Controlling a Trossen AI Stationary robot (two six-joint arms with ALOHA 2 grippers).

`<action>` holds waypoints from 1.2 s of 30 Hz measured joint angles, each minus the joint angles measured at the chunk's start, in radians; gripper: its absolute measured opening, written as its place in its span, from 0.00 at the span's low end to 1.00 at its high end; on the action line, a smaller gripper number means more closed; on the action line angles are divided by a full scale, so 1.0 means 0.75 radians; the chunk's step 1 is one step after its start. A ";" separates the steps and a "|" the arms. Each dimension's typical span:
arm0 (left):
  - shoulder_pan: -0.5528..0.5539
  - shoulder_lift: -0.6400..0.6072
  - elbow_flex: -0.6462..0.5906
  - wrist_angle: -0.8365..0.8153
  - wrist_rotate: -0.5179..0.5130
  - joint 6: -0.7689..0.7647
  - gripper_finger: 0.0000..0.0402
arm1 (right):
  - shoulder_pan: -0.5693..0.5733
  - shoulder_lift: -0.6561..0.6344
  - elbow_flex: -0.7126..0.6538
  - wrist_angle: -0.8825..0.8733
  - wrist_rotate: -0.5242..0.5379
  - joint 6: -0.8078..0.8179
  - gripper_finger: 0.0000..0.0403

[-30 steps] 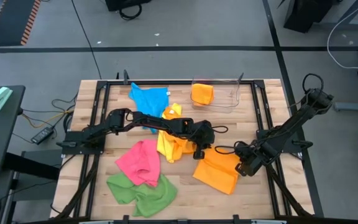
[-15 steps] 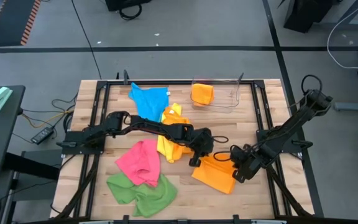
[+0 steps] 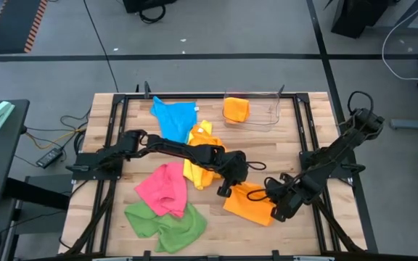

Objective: Fold microfiber towels
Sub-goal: Fold the right orange microfiber cloth

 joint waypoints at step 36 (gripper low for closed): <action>-0.206 0.023 -0.002 -0.105 0.078 0.020 0.06 | 0.117 0.308 0.072 0.470 -0.115 -0.048 0.02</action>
